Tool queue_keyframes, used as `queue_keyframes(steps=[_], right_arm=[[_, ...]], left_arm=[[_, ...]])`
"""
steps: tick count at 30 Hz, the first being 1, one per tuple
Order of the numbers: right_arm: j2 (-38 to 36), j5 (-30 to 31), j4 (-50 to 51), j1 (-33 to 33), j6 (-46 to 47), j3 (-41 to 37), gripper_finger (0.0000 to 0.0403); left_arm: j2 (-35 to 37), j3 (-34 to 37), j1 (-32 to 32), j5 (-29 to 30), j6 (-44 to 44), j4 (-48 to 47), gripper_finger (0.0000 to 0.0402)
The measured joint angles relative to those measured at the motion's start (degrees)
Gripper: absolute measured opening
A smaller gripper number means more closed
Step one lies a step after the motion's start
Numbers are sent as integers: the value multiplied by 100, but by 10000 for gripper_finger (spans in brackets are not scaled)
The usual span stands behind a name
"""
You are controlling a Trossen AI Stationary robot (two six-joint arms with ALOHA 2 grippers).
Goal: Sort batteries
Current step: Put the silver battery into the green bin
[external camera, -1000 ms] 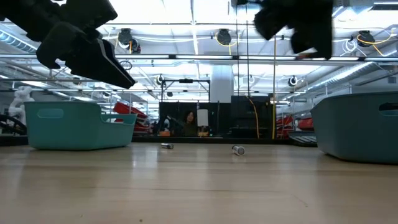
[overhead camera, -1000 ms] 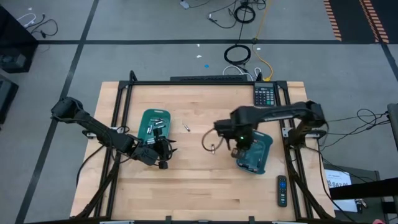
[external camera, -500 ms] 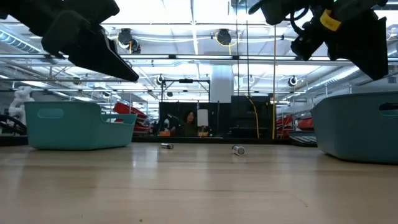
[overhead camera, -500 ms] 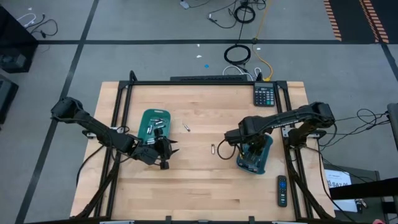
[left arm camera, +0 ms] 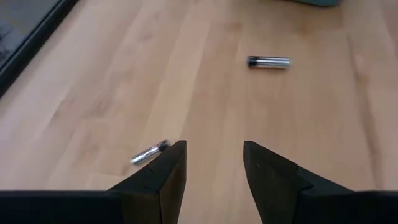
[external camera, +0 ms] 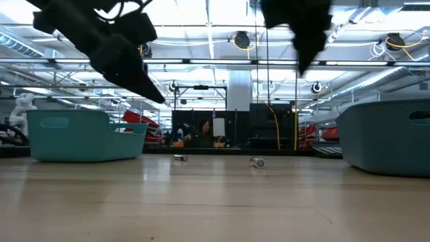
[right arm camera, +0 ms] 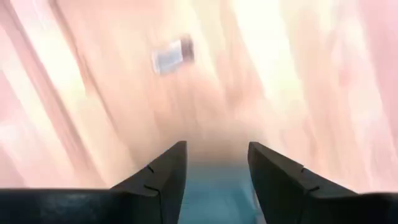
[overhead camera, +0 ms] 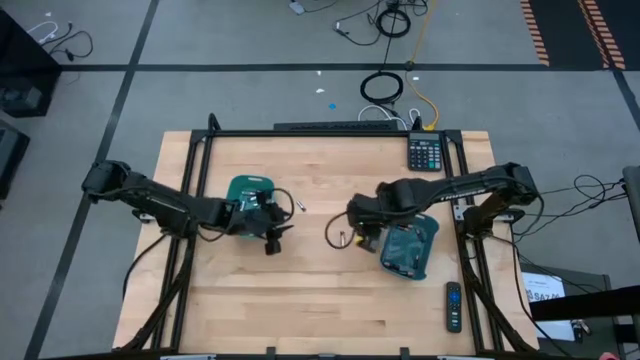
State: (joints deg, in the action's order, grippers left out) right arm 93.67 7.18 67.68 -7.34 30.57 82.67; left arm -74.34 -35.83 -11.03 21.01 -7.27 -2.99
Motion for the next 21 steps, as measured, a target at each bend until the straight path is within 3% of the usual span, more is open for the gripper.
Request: queue_keyframes(steps=[3,6,14,21], right_arm=[[84,297,-922,105,273,0,158],[346,212,-1497,159,156,0,159],[1402,-455,-1712,368,655,-4,166],[1878,-917,-1818,509,838,-7,166]], left_arm=[[-7,0,112,2,-136,102,169],[-7,-4,70,28,-140,226,169],[-7,-3,-186,161,-241,230,169],[-7,-2,-387,176,-297,189,169]])
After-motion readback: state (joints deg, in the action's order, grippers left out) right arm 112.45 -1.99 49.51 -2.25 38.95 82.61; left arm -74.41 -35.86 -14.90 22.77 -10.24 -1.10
